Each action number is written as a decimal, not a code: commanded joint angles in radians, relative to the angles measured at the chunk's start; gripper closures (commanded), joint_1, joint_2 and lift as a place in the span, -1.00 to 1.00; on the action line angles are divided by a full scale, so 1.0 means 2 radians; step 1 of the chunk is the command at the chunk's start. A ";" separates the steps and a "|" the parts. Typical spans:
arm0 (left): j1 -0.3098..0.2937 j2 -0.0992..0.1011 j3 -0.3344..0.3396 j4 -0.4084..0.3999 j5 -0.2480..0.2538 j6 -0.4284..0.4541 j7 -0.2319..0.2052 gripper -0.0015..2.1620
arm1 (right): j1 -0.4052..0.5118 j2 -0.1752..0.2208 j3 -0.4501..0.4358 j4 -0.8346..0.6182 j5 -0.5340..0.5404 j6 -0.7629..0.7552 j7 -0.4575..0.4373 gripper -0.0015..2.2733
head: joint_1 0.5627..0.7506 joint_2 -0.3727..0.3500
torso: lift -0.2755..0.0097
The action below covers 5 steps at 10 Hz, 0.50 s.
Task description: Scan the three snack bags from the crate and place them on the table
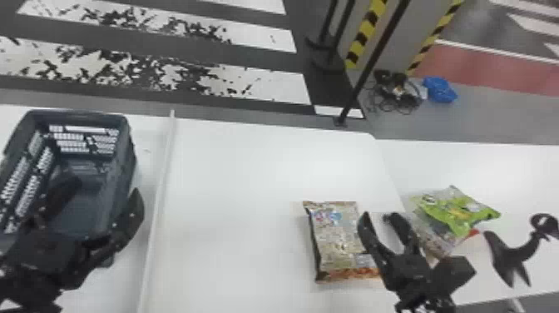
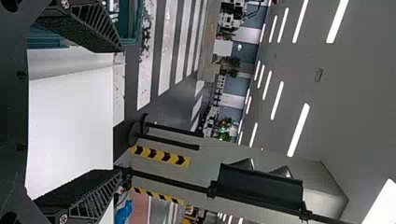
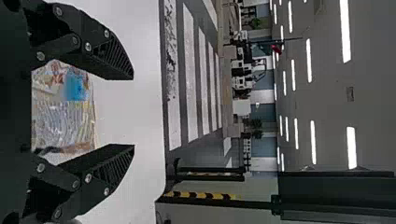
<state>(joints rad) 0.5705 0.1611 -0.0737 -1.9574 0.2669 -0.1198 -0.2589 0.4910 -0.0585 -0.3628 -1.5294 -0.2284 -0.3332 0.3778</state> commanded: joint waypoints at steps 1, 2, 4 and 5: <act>-0.002 -0.001 0.000 0.000 -0.001 0.004 0.001 -0.93 | 0.001 -0.019 -0.046 0.003 -0.015 0.016 0.008 -0.94 | 0.41 -0.89 | 0.68; -0.005 -0.001 -0.002 0.001 -0.003 0.007 0.001 -0.93 | 0.000 -0.047 -0.061 0.021 -0.031 0.037 0.025 -0.94 | 0.41 -0.94 | 0.68; -0.009 -0.001 -0.004 0.005 -0.003 0.020 0.003 -0.93 | -0.035 -0.085 -0.087 0.080 -0.031 0.097 0.077 -0.94 | 0.41 -0.94 | 0.68; -0.010 -0.001 -0.004 0.006 -0.004 0.020 0.003 -0.93 | -0.054 -0.102 -0.087 0.107 -0.024 0.117 0.087 -0.94 | 0.41 -0.94 | 0.68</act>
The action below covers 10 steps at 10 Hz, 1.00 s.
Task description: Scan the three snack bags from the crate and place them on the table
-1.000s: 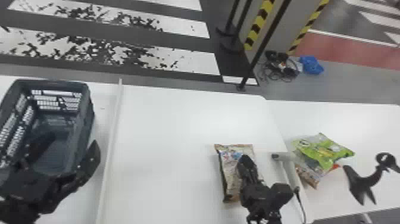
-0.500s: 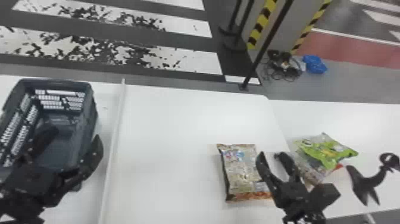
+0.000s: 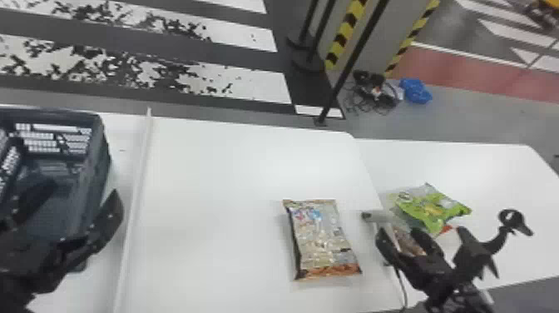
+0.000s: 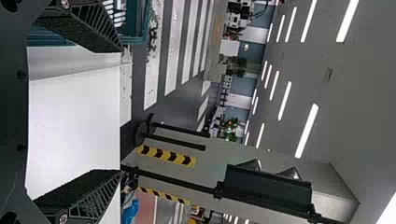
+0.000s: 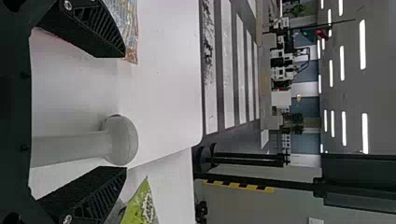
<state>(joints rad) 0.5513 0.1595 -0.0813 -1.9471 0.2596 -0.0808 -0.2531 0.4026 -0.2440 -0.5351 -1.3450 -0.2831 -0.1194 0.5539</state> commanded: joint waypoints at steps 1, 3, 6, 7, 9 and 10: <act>0.000 0.001 -0.001 0.001 -0.001 0.012 -0.001 -0.93 | -0.036 -0.022 -0.001 0.049 0.011 0.032 0.015 -0.94 | 0.41 -0.94 | 0.68; 0.001 0.003 0.002 0.003 -0.002 0.012 -0.001 -0.93 | -0.083 -0.054 0.001 0.106 0.030 0.067 0.042 -0.94 | 0.41 -0.94 | 0.68; 0.000 0.004 0.003 0.003 -0.002 0.012 -0.002 -0.93 | -0.128 -0.087 0.011 0.156 0.057 0.150 0.073 -0.92 | 0.41 -0.94 | 0.68; -0.001 0.004 0.003 0.003 -0.001 0.012 -0.002 -0.93 | -0.140 -0.090 0.018 0.174 0.069 0.161 0.073 -0.89 | 0.41 -0.94 | 0.68; -0.004 0.005 0.002 0.004 0.001 0.012 -0.004 -0.93 | -0.143 -0.094 0.030 0.179 0.079 0.167 0.074 -0.50 | 0.41 -0.94 | 0.68; -0.005 0.005 0.002 0.004 0.001 0.012 -0.004 -0.93 | -0.144 -0.093 0.034 0.179 0.082 0.167 0.073 0.59 | 0.41 -0.94 | 0.68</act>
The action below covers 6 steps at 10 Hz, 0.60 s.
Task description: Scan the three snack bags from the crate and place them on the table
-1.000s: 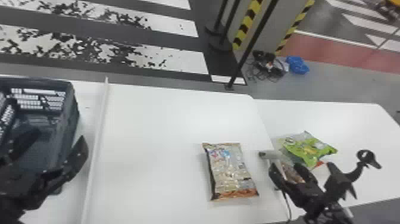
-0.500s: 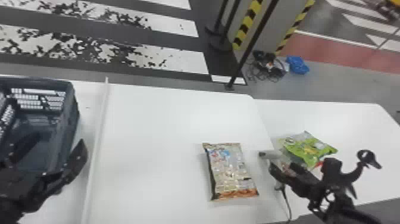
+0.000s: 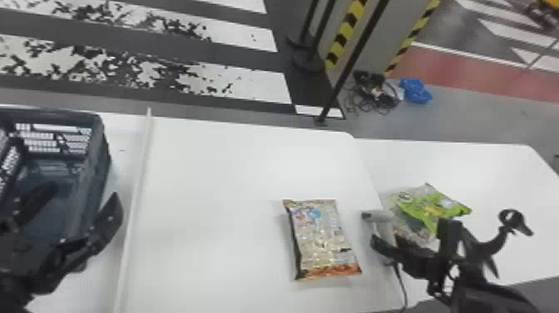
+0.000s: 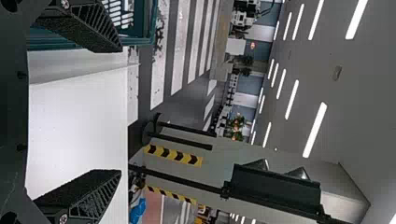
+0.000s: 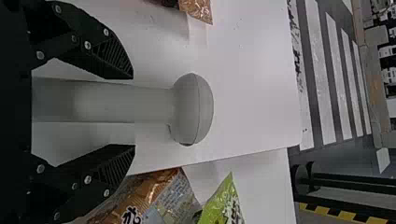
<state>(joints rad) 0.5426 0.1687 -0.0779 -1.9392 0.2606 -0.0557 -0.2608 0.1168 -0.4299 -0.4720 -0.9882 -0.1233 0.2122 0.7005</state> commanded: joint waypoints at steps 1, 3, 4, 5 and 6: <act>-0.001 0.000 -0.001 0.000 0.000 0.000 -0.001 -0.93 | 0.001 0.001 0.002 -0.001 -0.001 -0.010 0.006 0.73 | 0.41 -0.94 | 0.68; -0.001 0.000 -0.001 0.001 0.000 0.000 -0.004 -0.93 | 0.022 0.018 -0.012 -0.027 -0.004 -0.039 -0.004 0.80 | 0.41 -0.94 | 0.68; -0.001 0.000 0.000 0.002 0.000 0.000 -0.004 -0.93 | 0.026 0.025 -0.017 -0.033 -0.006 -0.040 -0.010 0.83 | 0.41 -0.94 | 0.68; -0.001 0.000 -0.001 0.001 0.001 0.000 -0.004 -0.93 | 0.033 0.031 -0.022 -0.044 -0.009 -0.042 -0.015 0.83 | 0.41 -0.94 | 0.68; -0.001 0.000 -0.002 0.001 0.000 0.000 -0.004 -0.93 | 0.041 0.039 -0.032 -0.058 -0.013 -0.039 -0.019 0.85 | 0.41 -0.94 | 0.68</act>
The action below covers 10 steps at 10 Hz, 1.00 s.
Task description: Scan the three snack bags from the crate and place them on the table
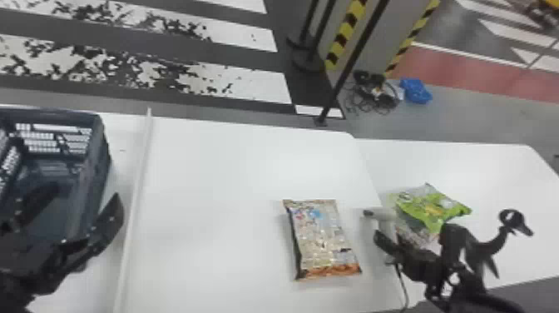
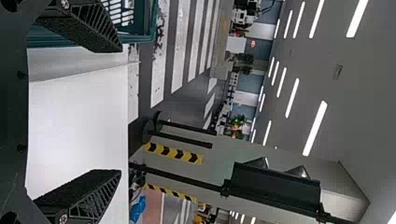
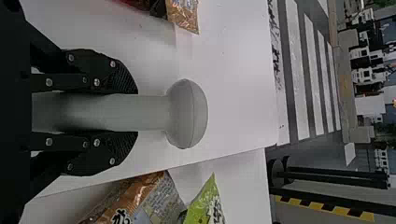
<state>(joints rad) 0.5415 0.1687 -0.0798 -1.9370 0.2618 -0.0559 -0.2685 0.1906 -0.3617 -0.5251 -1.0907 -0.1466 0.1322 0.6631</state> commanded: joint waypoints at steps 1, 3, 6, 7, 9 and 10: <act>0.001 0.000 -0.002 -0.002 0.000 0.000 0.000 -0.93 | 0.029 0.011 -0.014 -0.048 -0.026 0.029 -0.001 0.85 | 0.41 -0.94 | 0.68; 0.001 0.001 -0.002 -0.003 0.000 0.002 0.000 -0.93 | 0.108 0.049 -0.038 -0.176 -0.065 0.075 0.001 0.85 | 0.41 -0.94 | 0.68; 0.001 0.001 -0.005 -0.003 -0.001 0.003 0.000 -0.93 | 0.172 0.080 -0.043 -0.258 -0.099 0.090 0.007 0.85 | 0.41 -0.94 | 0.68; 0.003 0.001 -0.006 -0.004 -0.001 0.003 0.000 -0.93 | 0.188 0.086 -0.039 -0.281 -0.103 0.095 0.010 0.85 | 0.41 -0.94 | 0.68; 0.008 0.001 -0.008 -0.007 -0.001 0.002 0.000 -0.93 | 0.200 0.097 -0.027 -0.303 -0.108 0.107 0.011 0.85 | 0.41 -0.94 | 0.68; 0.010 0.001 -0.008 -0.009 -0.001 0.002 0.000 -0.93 | 0.208 0.098 -0.018 -0.312 -0.112 0.112 0.011 0.85 | 0.41 -0.94 | 0.68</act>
<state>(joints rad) 0.5589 0.1703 -0.0948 -1.9527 0.2594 -0.0522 -0.2685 0.5983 -0.1663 -0.5718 -1.7051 -0.3651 0.3522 0.6859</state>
